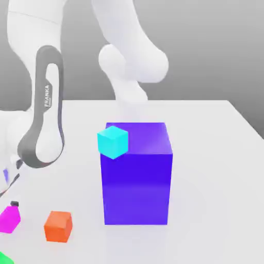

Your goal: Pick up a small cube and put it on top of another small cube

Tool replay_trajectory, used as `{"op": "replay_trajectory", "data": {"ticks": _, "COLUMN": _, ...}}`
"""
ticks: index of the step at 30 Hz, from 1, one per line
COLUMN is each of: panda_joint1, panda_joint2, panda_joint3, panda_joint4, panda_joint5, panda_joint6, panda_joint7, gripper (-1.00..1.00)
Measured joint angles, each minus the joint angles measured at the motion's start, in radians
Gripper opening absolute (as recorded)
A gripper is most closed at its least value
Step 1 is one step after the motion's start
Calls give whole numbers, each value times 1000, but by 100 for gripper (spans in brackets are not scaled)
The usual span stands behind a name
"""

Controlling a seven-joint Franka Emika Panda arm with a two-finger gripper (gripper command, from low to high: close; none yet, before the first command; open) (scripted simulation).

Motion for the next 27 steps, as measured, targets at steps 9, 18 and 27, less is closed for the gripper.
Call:
{"op": "replay_trajectory", "data": {"ticks": 9, "panda_joint1": 12, "panda_joint2": -147, "panda_joint3": -11, "panda_joint4": -21, "panda_joint5": -25, "panda_joint6": -125, "panda_joint7": 17, "gripper": -100}}
{"op": "replay_trajectory", "data": {"ticks": 18, "panda_joint1": 120, "panda_joint2": -75, "panda_joint3": 68, "panda_joint4": 286, "panda_joint5": -80, "panda_joint6": -360, "panda_joint7": -14, "gripper": -100}}
{"op": "replay_trajectory", "data": {"ticks": 27, "panda_joint1": 134, "panda_joint2": 44, "panda_joint3": 74, "panda_joint4": 325, "panda_joint5": -91, "panda_joint6": -280, "panda_joint7": -14, "gripper": 100}}
